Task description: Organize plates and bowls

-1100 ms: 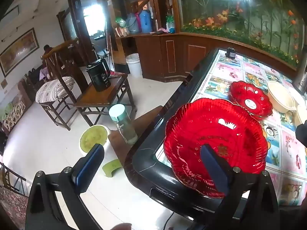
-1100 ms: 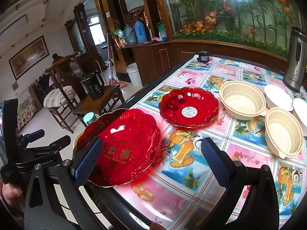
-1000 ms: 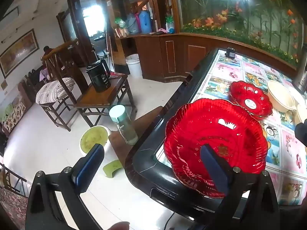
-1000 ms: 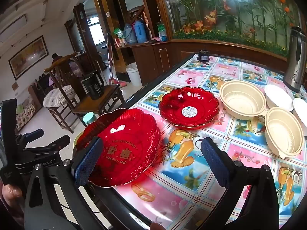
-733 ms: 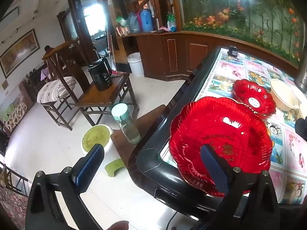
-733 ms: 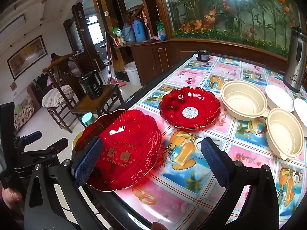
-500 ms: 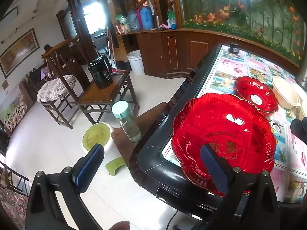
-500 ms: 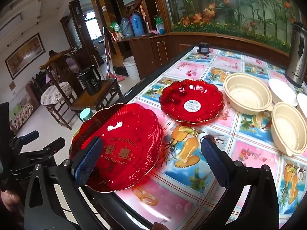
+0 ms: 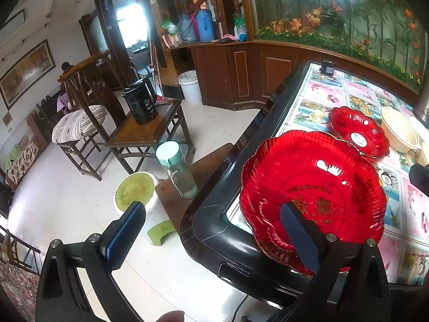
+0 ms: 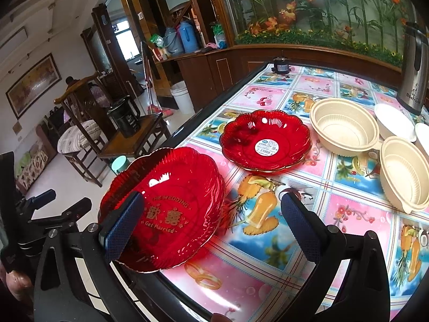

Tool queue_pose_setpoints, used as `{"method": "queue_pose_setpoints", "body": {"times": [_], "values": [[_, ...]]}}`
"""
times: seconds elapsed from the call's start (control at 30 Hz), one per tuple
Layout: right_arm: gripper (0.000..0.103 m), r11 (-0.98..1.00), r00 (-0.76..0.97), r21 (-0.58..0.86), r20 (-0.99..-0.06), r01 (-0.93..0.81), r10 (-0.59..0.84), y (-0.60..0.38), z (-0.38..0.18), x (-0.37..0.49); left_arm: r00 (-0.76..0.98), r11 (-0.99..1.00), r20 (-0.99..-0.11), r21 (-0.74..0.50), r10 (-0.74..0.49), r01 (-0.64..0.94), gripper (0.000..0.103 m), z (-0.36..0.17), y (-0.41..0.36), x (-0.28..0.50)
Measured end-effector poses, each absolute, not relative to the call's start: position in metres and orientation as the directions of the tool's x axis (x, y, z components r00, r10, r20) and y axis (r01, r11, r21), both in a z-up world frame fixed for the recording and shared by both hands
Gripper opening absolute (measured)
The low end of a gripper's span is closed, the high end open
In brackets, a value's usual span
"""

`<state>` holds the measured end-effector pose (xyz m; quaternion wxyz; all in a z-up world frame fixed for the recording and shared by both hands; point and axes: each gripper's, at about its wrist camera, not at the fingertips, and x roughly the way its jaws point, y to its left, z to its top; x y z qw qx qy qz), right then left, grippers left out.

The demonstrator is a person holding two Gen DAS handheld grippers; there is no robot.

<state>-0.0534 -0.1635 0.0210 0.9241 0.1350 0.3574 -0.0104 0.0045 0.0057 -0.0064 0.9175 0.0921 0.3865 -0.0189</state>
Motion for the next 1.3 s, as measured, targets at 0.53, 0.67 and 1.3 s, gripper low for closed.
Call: {"method": "queue_pose_setpoints", "body": {"times": [0.53,0.67,1.3], "values": [[0.103,0.956,0.749,0.268,-0.656,0.117,0.092,-0.17,0.021,-0.062,0.703,0.978,-0.709,0.178,0.05,0.11,0.101,-0.005,-0.004,0.0],[0.103,0.958,0.746,0.265,-0.66,0.112,0.095,-0.17,0.023,-0.062,0.704,0.977,-0.709,0.183,0.054,0.11,0.101,-0.004,-0.004,0.002],[0.103,0.963,0.748,0.25,-0.657,0.103,0.091,-0.162,0.024,-0.058,0.709,0.979,-0.703,0.18,0.059,0.097,0.101,-0.007,0.001,0.004]]}}
